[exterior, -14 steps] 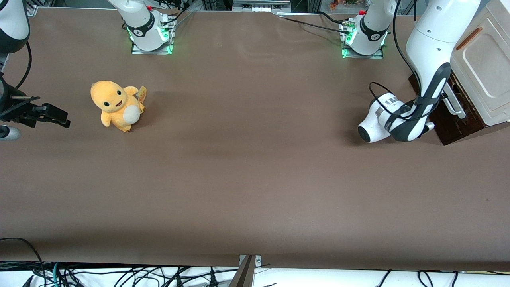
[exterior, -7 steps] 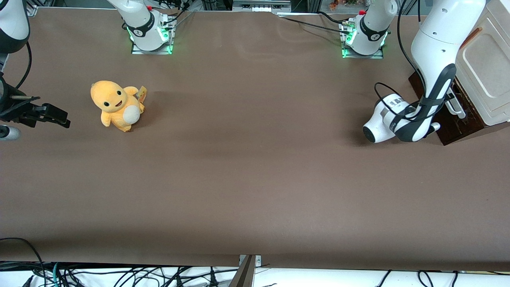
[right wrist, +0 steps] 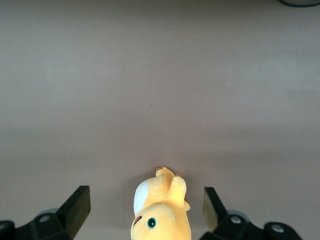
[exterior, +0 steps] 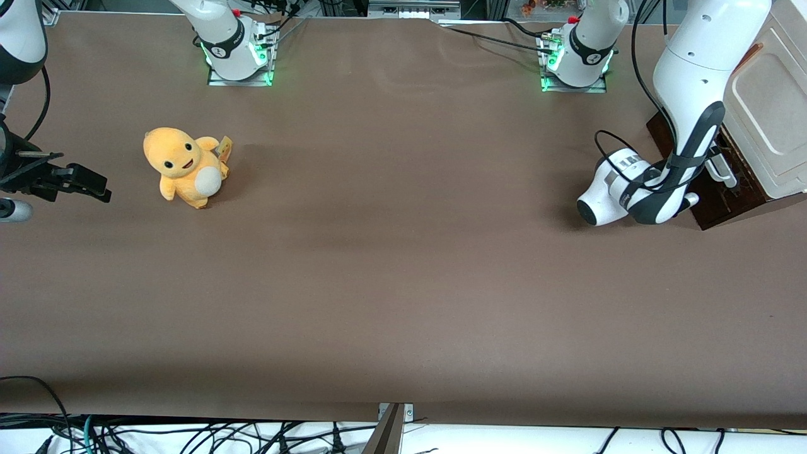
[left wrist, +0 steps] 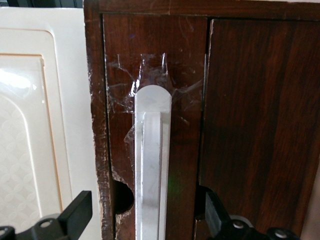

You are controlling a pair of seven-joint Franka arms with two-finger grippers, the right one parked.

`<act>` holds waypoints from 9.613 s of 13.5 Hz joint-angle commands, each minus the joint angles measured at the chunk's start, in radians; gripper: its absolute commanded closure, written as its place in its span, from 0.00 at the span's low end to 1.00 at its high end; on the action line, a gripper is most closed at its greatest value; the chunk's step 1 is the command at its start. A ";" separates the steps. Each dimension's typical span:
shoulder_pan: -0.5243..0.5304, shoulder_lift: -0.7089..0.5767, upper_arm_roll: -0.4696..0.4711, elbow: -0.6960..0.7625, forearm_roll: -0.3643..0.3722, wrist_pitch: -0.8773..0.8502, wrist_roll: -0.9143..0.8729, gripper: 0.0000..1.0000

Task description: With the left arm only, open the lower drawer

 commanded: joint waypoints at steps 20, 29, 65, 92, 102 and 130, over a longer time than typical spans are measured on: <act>0.033 -0.039 -0.014 -0.027 0.034 0.016 0.051 0.31; 0.031 -0.041 -0.014 -0.020 0.032 0.015 0.049 0.58; 0.002 -0.039 -0.074 0.019 -0.092 -0.003 0.037 0.83; -0.013 -0.036 -0.141 0.088 -0.202 -0.054 0.040 0.82; -0.018 -0.035 -0.156 0.103 -0.233 -0.063 0.042 0.82; -0.019 -0.026 -0.242 0.526 -0.438 -0.105 0.358 0.00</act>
